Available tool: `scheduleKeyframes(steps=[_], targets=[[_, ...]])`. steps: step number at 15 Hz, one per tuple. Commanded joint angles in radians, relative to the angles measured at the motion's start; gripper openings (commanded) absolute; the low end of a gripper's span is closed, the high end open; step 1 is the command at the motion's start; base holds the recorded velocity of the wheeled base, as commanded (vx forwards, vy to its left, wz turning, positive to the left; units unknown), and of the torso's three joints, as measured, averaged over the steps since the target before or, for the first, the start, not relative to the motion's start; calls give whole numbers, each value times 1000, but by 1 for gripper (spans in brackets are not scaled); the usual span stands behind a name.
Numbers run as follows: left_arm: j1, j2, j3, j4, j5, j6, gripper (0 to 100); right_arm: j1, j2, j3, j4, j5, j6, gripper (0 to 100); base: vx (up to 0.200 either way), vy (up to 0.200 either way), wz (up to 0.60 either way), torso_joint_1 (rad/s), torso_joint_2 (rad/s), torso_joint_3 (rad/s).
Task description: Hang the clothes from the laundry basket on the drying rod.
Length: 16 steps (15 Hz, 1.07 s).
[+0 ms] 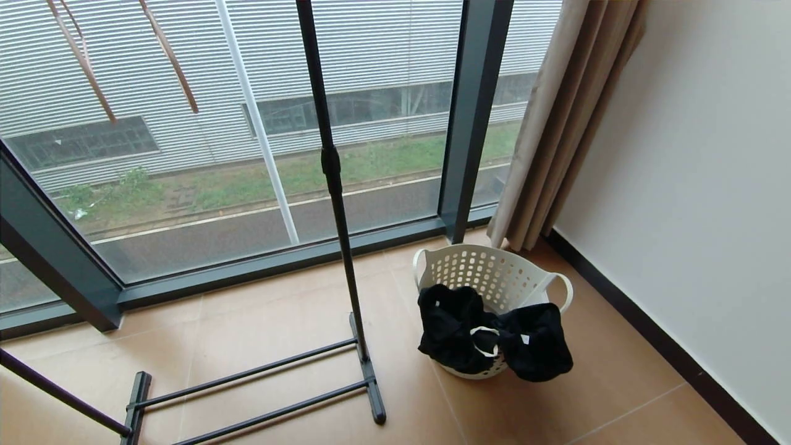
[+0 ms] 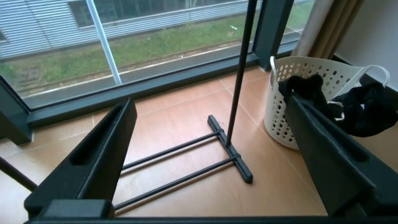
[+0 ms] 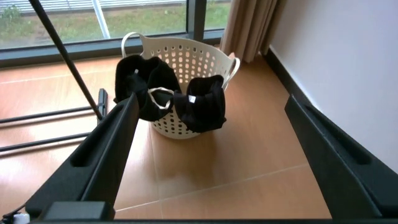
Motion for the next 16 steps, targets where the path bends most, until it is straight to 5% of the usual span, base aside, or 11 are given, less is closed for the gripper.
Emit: scheduleKeyframes(steps=[1,16], targets=[[-1,0,0,0,1,0,100,0,0,0,0,0,0,100,0,0,0,7,12,-193],[0,0,0,0,2,-5,100,0,1,0,0,5,-16,100,0,0,0,4,3,-199]])
